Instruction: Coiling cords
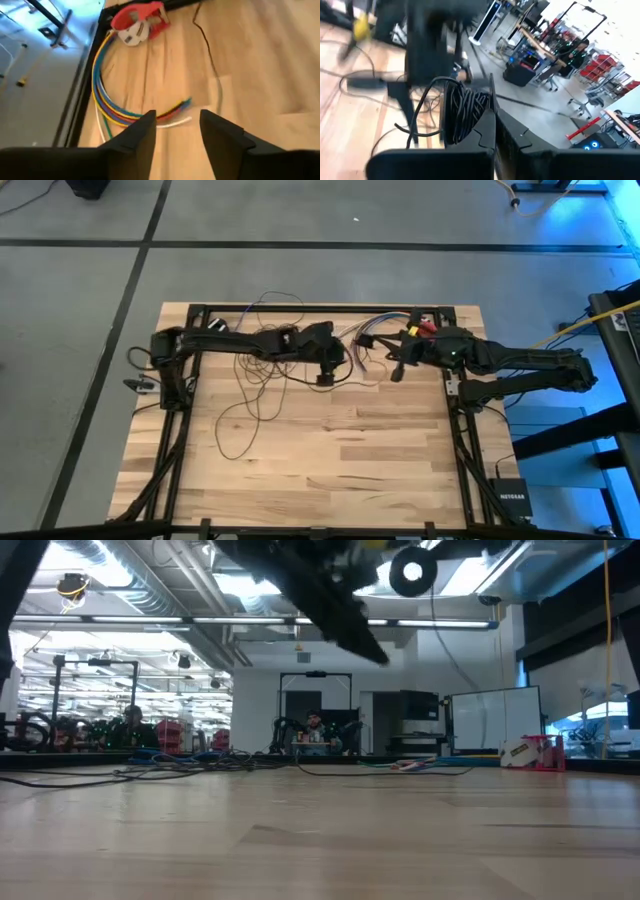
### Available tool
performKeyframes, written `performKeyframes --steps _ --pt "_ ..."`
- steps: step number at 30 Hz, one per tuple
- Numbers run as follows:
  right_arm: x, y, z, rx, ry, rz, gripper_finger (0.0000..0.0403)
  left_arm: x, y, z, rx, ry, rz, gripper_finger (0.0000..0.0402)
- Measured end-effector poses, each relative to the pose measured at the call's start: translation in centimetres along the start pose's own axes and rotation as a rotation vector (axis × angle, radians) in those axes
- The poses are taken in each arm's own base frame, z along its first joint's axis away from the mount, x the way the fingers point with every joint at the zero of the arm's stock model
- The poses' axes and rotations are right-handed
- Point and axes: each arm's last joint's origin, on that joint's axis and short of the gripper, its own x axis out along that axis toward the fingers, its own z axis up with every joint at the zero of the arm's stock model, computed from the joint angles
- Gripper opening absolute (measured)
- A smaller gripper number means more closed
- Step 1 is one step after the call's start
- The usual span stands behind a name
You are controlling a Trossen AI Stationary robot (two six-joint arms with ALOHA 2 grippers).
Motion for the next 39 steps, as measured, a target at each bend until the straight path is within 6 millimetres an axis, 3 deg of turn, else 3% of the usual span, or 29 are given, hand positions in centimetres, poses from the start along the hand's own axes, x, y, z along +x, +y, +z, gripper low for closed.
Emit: performKeyframes --steps 4,8,13,21,34,39 --pt "0.3 0.4 -0.5 -0.021 0.043 0.043 0.0005 -3.9 0.1 0.6 -0.026 0.014 -0.012 0.0155" --pt "1.4 1.7 -1.2 -0.046 0.079 0.199 0.0005 -5.6 -0.4 0.4 -0.029 -0.106 0.027 0.0147" --pt "4.1 3.3 -2.0 -0.088 0.129 0.276 0.0005 -5.2 -1.2 -0.3 -0.023 -0.271 0.073 0.0135" --pt "6.5 4.7 -2.9 -0.107 0.171 0.301 0.0005 -4.8 -1.7 -1.0 0.007 -0.270 0.045 0.0131" --pt "6.8 4.6 -2.1 -0.095 0.073 0.300 0.0005 -4.3 -2.1 -1.1 0.014 -0.274 0.010 0.0130" --pt "6.7 4.6 -2.5 -0.113 0.126 0.279 0.0005 -4.6 -2.2 -1.2 0.019 -0.236 0.047 0.0113"
